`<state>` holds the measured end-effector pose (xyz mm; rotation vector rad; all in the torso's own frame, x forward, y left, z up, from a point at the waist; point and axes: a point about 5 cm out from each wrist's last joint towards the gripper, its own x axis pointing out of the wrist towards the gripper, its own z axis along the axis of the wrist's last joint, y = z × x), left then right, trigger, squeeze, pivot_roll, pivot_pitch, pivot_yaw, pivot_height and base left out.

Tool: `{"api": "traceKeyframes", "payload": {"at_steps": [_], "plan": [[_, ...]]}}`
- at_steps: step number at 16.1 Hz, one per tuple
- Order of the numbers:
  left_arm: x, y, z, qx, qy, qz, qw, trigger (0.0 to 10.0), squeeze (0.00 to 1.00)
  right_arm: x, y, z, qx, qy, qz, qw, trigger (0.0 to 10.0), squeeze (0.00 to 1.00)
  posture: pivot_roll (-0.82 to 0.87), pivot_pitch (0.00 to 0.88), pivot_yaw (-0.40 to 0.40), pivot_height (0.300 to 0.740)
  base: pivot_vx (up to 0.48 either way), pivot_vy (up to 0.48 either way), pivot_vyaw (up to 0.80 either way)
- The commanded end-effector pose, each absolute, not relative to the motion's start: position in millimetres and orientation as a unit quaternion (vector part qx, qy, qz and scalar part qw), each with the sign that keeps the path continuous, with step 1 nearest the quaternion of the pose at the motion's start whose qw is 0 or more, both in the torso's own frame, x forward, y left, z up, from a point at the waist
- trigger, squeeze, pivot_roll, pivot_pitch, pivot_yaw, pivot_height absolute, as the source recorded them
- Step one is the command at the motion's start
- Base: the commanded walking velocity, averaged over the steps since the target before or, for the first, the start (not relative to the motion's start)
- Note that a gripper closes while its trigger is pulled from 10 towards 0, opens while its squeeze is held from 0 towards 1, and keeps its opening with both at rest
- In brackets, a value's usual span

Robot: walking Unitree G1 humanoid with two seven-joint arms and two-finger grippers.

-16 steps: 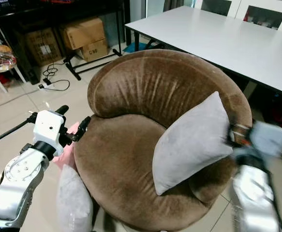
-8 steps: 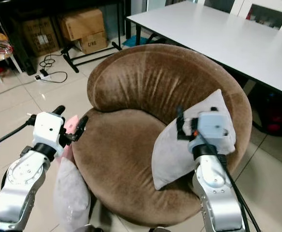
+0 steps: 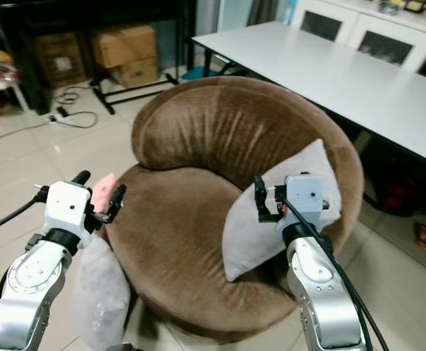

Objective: Move the pillow to the sofa from floor

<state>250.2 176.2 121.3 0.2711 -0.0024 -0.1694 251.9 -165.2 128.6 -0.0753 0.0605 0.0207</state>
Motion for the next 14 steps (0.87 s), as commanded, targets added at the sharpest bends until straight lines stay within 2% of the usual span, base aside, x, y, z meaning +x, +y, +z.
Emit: {"api": "traceKeyframes", "payload": {"at_steps": [1, 5, 10, 14], "plan": [[249, 175, 123, 0.133, -0.009, -0.081, 0.988, 10.0, 0.00, 252, -168, 123, -0.030, 0.053, 0.012, 0.998, 10.0, 0.00, -0.03, 0.000, -0.069, 0.740, 0.000, 0.000, 0.00], [245, 177, 118, 0.126, -0.002, -0.063, 0.990, 10.0, 0.00, 252, -168, 113, -0.069, 0.088, 0.030, 0.993, 10.0, 0.00, -0.03, 0.000, -0.089, 0.740, 0.000, 0.000, 0.00], [243, 177, 118, 0.121, 0.000, -0.060, 0.991, 10.0, 0.00, 254, -161, 117, -0.048, 0.084, 0.059, 0.994, 10.0, 0.00, -0.02, 0.000, -0.099, 0.740, 0.000, 0.000, 0.00], [243, 177, 118, 0.122, -0.001, -0.061, 0.991, 10.0, 0.00, 255, -160, 119, -0.058, 0.077, 0.069, 0.993, 10.0, 0.00, -0.02, 0.000, -0.094, 0.740, 0.000, 0.322, 0.00]]}}
